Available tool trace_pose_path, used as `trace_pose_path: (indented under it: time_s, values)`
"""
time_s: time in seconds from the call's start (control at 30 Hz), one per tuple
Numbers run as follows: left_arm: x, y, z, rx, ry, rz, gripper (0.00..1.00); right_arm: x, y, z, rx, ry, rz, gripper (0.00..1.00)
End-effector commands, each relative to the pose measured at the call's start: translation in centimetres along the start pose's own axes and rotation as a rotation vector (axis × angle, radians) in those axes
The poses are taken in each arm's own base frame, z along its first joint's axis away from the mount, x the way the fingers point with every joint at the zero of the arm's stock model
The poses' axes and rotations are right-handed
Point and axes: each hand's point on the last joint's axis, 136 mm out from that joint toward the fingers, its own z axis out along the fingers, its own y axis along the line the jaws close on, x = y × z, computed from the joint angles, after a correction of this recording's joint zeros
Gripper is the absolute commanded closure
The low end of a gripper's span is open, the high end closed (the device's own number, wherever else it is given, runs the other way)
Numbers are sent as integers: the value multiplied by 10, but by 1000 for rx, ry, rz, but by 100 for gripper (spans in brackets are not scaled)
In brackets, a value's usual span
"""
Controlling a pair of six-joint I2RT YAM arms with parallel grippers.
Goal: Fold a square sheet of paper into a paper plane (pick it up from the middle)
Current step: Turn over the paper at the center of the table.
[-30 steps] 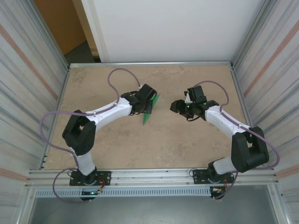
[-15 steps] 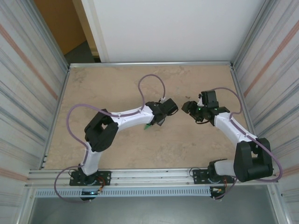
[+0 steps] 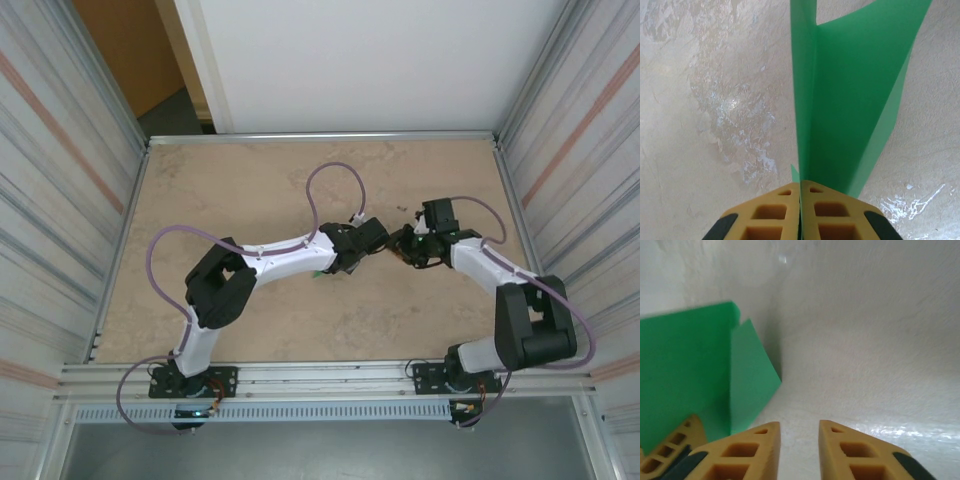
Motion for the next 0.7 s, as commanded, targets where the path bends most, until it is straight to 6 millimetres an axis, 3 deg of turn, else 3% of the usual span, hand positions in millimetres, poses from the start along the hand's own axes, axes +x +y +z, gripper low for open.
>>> trace_pose_path:
  time_s: [0.0, 0.23, 0.67]
  values:
    - [-11, 10, -13, -18, -34, -20, 92, 4, 16, 13, -32, 44, -11, 84]
    - [-9, 11, -12, -8, -29, -35, 92, 6, 25, 50, -74, 116, -6, 95]
    - [-12, 10, -14, 103, -46, -138, 92, 3, 52, 94, -194, 177, 11, 98]
